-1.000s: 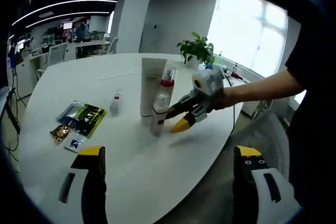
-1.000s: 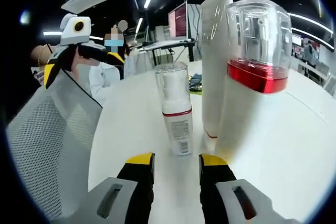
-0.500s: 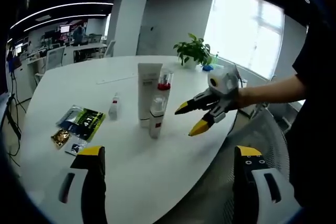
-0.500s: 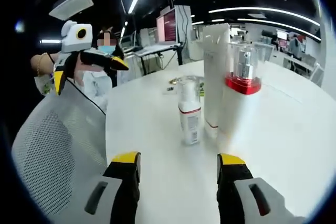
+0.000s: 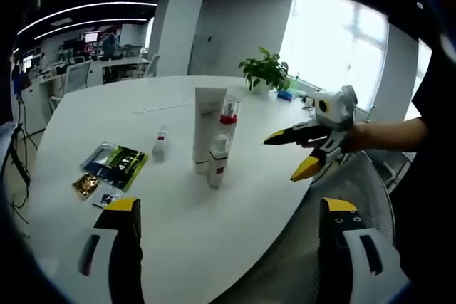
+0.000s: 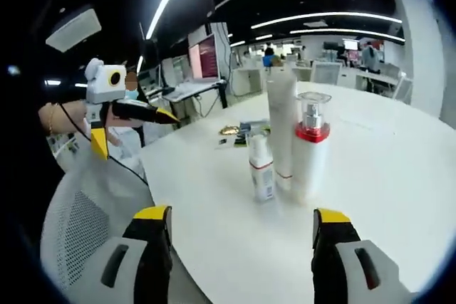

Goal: Arrange the skincare products in the storage area until every visible bottle or jar stands upright without overlapping.

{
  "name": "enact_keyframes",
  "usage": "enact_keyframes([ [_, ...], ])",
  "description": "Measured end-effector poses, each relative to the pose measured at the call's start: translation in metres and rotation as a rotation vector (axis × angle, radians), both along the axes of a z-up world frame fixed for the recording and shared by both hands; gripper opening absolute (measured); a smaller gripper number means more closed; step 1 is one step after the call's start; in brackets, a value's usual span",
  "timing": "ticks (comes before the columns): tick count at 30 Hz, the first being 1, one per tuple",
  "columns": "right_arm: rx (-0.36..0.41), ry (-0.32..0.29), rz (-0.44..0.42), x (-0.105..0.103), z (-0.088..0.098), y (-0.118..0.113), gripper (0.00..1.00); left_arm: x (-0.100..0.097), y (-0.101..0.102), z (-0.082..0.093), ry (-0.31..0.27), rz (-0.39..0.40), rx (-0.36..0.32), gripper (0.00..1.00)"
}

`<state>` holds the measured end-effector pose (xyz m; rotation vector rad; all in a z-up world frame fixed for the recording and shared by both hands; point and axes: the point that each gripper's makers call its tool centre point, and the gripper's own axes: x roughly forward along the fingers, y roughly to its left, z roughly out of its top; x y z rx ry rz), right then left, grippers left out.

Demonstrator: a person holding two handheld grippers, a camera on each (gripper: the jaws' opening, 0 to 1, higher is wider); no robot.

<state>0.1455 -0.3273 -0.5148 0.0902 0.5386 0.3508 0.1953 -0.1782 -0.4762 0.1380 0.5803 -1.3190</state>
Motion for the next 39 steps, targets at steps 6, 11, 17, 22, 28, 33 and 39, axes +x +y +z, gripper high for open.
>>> enact_keyframes([
  [6,0.013,-0.015,-0.066,-0.011,0.011,-0.006,0.89,-0.001,0.004,-0.001,0.009,0.017,0.001,0.98],
  [11,0.031,-0.017,-0.117,-0.020,0.011,-0.012,0.94,-0.001,0.011,-0.003,0.021,0.038,0.009,0.99],
  [17,0.051,-0.029,-0.138,-0.022,0.018,-0.014,0.99,-0.001,0.020,-0.008,0.039,0.057,0.033,0.99],
  [22,0.065,-0.037,-0.146,-0.023,0.016,-0.018,0.99,-0.003,0.023,-0.010,0.047,0.061,0.043,0.99],
  [28,0.062,-0.030,-0.134,-0.019,0.010,-0.017,0.99,-0.004,0.021,-0.012,0.048,0.043,0.062,0.99],
  [33,0.075,-0.031,-0.148,-0.021,0.010,-0.018,0.99,0.000,0.013,-0.013,0.045,0.028,0.067,0.99],
  [39,0.086,-0.024,-0.157,-0.020,0.008,-0.019,0.99,0.008,0.003,-0.013,0.045,0.036,0.068,0.99],
])
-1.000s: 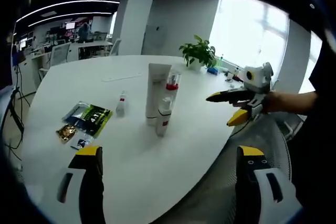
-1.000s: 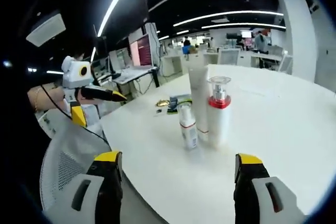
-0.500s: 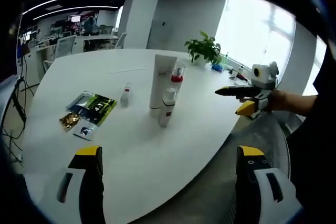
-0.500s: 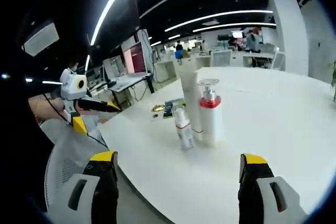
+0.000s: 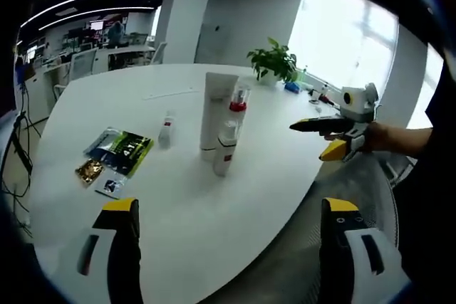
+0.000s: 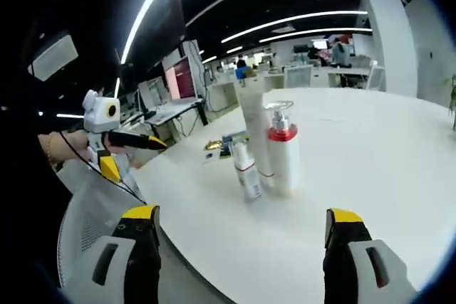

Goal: Arrange the skincare products in the storage area until every visible bottle or jar stands upright without overlapping.

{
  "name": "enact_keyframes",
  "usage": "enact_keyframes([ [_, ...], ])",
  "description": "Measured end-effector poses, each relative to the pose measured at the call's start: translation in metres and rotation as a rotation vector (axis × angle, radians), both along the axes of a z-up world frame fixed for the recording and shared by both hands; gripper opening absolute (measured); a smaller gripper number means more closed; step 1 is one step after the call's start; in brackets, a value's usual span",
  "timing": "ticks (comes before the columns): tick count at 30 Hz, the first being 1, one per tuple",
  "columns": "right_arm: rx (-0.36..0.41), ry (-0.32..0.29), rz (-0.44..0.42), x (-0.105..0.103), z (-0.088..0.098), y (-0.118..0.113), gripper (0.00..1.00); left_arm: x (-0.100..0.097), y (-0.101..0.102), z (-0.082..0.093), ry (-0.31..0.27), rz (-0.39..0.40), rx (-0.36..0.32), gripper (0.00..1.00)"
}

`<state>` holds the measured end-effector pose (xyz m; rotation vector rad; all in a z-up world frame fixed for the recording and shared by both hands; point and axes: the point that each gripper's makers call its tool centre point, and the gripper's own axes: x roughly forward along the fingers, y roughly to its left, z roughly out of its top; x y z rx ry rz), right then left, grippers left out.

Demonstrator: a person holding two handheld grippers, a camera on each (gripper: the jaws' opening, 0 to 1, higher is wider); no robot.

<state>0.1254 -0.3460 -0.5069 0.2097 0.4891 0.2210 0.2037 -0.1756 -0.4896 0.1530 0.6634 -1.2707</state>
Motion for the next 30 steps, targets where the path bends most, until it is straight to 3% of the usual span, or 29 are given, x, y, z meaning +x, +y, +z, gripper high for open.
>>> enact_keyframes([
  [7,-0.010,0.028,0.009,0.001,-0.007,0.001,0.99,0.014,-0.008,-0.006,0.016,0.007,0.030,0.96],
  [14,0.007,0.046,-0.001,0.002,-0.012,-0.001,0.99,0.044,-0.023,-0.015,0.014,-0.006,0.081,0.93],
  [21,0.021,0.050,-0.018,0.002,-0.013,-0.004,0.99,0.072,-0.042,-0.024,-0.016,-0.027,0.131,0.87],
  [30,0.021,0.072,-0.021,0.002,-0.020,-0.006,0.99,0.114,-0.070,-0.028,-0.054,-0.032,0.149,0.76],
])
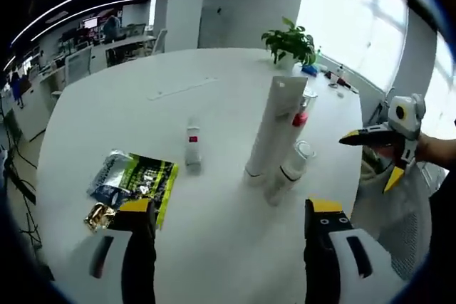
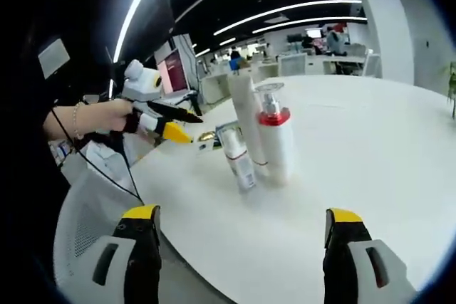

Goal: Arrange the skincare products in the storage area until every visible bottle or jar stands upright without overlapping.

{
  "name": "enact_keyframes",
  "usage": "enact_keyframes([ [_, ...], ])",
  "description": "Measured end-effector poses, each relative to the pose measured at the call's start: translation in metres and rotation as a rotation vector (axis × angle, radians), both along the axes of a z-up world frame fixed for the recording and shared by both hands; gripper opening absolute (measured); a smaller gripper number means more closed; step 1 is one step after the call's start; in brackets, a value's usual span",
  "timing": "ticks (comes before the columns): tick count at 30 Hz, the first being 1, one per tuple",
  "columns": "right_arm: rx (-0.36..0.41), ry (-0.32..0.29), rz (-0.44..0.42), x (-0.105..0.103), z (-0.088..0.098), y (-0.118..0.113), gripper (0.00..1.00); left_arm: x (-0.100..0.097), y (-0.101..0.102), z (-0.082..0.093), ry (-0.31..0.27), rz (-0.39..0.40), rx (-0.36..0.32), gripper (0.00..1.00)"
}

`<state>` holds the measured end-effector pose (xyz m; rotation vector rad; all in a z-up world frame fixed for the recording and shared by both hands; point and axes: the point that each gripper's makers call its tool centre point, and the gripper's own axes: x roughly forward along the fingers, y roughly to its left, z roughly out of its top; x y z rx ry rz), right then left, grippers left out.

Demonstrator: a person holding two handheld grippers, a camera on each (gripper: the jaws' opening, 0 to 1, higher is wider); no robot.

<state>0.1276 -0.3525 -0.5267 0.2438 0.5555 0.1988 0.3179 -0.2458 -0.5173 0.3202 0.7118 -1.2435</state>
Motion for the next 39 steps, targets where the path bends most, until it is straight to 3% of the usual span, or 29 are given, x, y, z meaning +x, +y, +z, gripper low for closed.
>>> enact_keyframes([
  [8,0.008,0.021,-0.015,-0.001,-0.005,-0.003,0.97,0.031,-0.032,-0.028,0.008,0.006,0.054,0.70],
  [17,0.012,0.028,-0.040,0.000,-0.006,-0.006,0.97,0.046,-0.057,-0.041,-0.002,-0.018,0.071,0.60],
  [23,0.006,0.036,-0.047,-0.001,-0.008,-0.007,0.97,0.060,-0.072,-0.054,0.027,-0.002,0.102,0.54],
  [39,0.021,0.047,-0.070,-0.001,-0.009,-0.010,0.97,0.078,-0.102,-0.072,0.019,-0.001,0.187,0.46],
])
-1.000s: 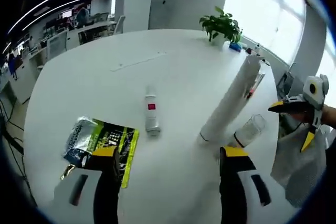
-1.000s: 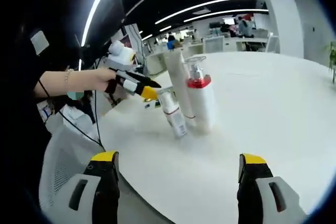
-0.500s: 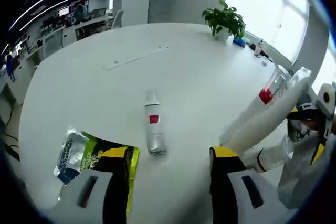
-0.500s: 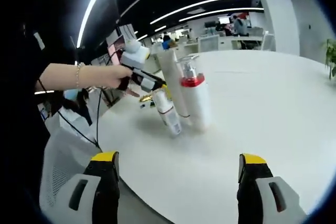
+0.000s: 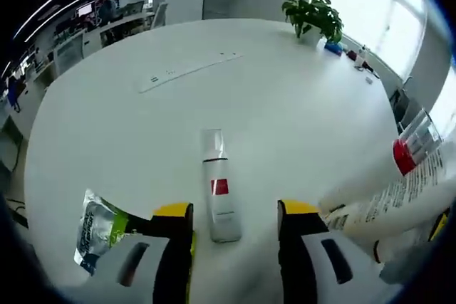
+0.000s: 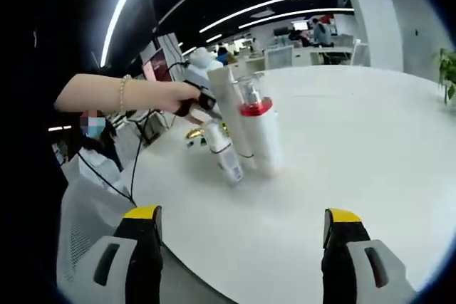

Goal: Arrange the skincare products in the storage area until every visible bottle or jar stands upright without overlapping.

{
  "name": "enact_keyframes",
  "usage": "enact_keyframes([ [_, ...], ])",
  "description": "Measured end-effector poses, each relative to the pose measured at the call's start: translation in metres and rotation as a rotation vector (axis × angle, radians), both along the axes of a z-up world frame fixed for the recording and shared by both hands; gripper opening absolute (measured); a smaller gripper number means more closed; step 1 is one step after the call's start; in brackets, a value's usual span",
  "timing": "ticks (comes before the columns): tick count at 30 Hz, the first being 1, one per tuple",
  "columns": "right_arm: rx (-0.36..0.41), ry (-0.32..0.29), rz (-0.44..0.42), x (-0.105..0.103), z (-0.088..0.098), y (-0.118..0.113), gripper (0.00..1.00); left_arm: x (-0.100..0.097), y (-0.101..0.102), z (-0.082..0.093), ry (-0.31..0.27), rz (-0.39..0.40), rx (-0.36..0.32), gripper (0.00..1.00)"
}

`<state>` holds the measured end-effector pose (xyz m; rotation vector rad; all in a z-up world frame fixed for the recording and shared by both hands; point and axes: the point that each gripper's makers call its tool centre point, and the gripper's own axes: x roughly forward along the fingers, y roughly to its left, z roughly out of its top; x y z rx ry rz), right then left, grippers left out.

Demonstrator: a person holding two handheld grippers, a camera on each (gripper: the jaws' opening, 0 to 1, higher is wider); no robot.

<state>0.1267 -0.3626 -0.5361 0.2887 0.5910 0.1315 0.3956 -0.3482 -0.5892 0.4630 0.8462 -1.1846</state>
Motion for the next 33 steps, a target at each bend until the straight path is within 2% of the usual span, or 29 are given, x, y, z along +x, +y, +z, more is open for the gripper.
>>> enact_keyframes([
  [2,0.002,0.003,-0.001,-0.001,-0.001,0.000,0.97,0.005,-0.003,-0.005,-0.004,-0.003,0.012,0.44],
  [5,0.006,0.006,0.002,-0.001,-0.002,0.001,0.96,-0.002,-0.001,-0.004,0.001,0.004,0.026,0.41],
  [9,0.007,0.006,0.000,-0.001,-0.002,0.000,0.96,0.002,-0.002,-0.008,0.001,0.012,0.047,0.36],
  [11,0.007,0.006,-0.004,-0.001,-0.002,-0.001,0.96,0.004,0.000,-0.012,-0.016,-0.001,0.077,0.33],
  [14,0.011,0.007,-0.010,-0.001,-0.002,-0.002,0.96,0.011,0.003,-0.021,-0.071,-0.060,0.131,0.32],
  [16,0.014,0.009,-0.010,-0.001,-0.003,-0.001,0.95,0.009,0.007,-0.022,-0.091,-0.094,0.165,0.24],
  [24,0.009,0.010,-0.007,-0.001,-0.003,-0.001,0.95,0.015,0.013,-0.017,-0.107,-0.063,0.159,0.20],
  [26,0.006,0.008,-0.008,-0.001,-0.002,-0.001,0.95,0.014,0.013,-0.011,-0.072,-0.007,0.118,0.20],
  [28,0.007,0.008,-0.008,-0.001,-0.002,-0.001,0.95,0.018,0.016,-0.002,-0.085,0.007,0.103,0.20],
  [31,0.013,-0.003,-0.005,0.000,0.000,0.000,0.94,0.025,0.020,0.009,-0.077,0.033,0.043,0.19],
  [33,0.025,-0.014,-0.004,0.001,0.002,0.000,0.94,0.023,0.021,0.022,-0.089,0.048,0.021,0.19],
])
